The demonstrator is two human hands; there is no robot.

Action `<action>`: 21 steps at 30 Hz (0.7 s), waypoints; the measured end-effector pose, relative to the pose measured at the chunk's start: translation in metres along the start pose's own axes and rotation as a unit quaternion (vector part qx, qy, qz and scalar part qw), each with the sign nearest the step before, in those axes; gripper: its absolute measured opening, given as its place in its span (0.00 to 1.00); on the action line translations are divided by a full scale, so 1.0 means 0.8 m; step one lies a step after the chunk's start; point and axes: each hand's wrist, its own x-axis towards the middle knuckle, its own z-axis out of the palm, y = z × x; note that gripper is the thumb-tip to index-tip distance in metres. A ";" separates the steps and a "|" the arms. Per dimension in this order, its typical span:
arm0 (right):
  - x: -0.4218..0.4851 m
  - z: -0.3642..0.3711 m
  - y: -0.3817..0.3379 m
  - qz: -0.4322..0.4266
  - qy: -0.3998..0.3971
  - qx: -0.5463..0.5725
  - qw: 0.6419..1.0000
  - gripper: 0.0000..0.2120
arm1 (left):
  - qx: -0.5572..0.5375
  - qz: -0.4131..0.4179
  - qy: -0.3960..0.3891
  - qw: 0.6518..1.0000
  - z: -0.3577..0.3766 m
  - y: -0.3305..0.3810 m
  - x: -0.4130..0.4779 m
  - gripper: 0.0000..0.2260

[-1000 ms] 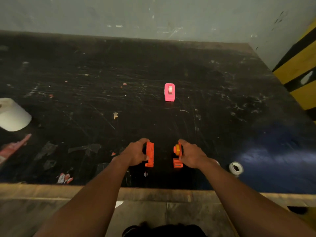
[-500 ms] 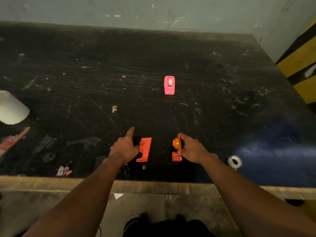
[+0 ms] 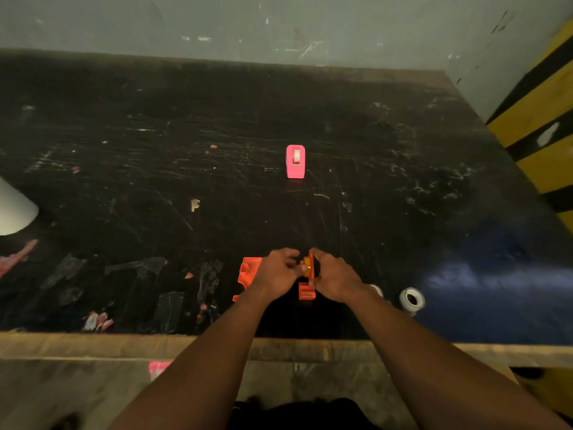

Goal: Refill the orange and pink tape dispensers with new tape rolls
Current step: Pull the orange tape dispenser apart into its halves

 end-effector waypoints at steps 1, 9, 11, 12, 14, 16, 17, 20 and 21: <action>0.000 0.000 0.000 0.002 0.002 -0.001 1.000 0.35 | 0.002 0.000 -0.003 1.000 0.002 0.001 0.001 0.23; 0.001 0.001 0.002 0.000 0.006 0.008 1.000 0.31 | 0.045 0.017 -0.028 0.998 0.006 0.004 0.001 0.17; 0.002 0.001 0.001 0.005 0.002 0.006 1.000 0.33 | 0.052 0.014 -0.029 0.998 0.006 0.004 0.001 0.17; 0.001 0.001 0.000 0.008 0.002 0.004 1.000 0.34 | 0.053 0.011 -0.030 0.998 0.006 0.003 0.002 0.16; 0.000 0.001 -0.001 0.015 0.004 0.000 1.000 0.35 | 0.051 0.000 -0.032 0.998 0.005 -0.001 0.003 0.15; -0.001 0.002 -0.001 0.020 0.006 0.001 1.000 0.35 | 0.034 -0.018 -0.026 0.999 0.003 -0.008 0.005 0.14; -0.001 0.002 -0.002 0.022 0.007 0.000 1.000 0.35 | 0.013 -0.033 -0.021 0.999 0.001 -0.011 0.005 0.14; 0.000 0.003 -0.005 0.033 0.007 -0.009 0.999 0.36 | -0.065 -0.070 -0.002 0.995 -0.008 -0.017 0.004 0.14; 0.000 0.003 -0.007 0.038 0.005 -0.010 0.999 0.36 | -0.067 -0.070 0.005 0.995 -0.012 -0.018 0.005 0.14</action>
